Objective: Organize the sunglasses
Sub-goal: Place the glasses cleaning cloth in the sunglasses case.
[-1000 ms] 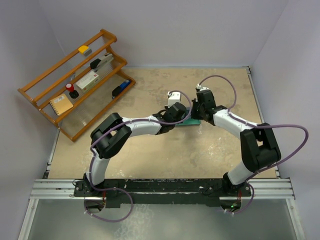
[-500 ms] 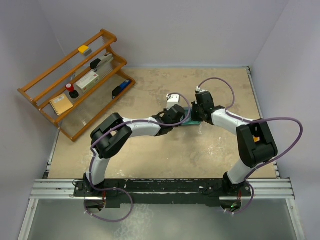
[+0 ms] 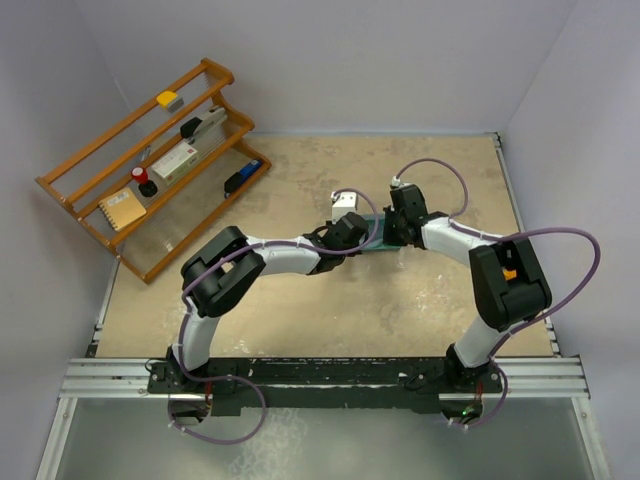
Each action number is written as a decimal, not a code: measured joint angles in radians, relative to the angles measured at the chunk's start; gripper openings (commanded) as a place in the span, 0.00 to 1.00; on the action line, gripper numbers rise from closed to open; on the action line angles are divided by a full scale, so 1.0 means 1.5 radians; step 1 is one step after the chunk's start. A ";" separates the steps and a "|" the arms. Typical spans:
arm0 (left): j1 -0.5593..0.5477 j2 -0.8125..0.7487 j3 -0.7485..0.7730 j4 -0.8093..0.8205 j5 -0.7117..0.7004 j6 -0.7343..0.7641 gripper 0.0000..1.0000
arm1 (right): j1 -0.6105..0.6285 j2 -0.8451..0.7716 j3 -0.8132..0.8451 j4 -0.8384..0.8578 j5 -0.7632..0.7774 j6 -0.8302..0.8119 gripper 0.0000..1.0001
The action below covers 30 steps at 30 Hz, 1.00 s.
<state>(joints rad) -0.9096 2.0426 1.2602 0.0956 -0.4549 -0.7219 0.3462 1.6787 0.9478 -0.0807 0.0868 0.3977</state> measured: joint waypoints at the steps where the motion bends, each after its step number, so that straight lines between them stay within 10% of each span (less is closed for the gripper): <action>1: 0.000 0.000 0.000 0.000 0.001 0.000 0.00 | -0.001 0.001 0.000 -0.002 0.001 0.000 0.00; 30: 0.000 0.000 -0.009 0.000 0.011 -0.018 0.00 | -0.004 0.015 0.024 -0.040 0.018 -0.001 0.00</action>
<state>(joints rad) -0.9100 2.0426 1.2461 0.0959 -0.4381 -0.7494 0.3401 1.7016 0.9840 -0.1402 0.1135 0.3962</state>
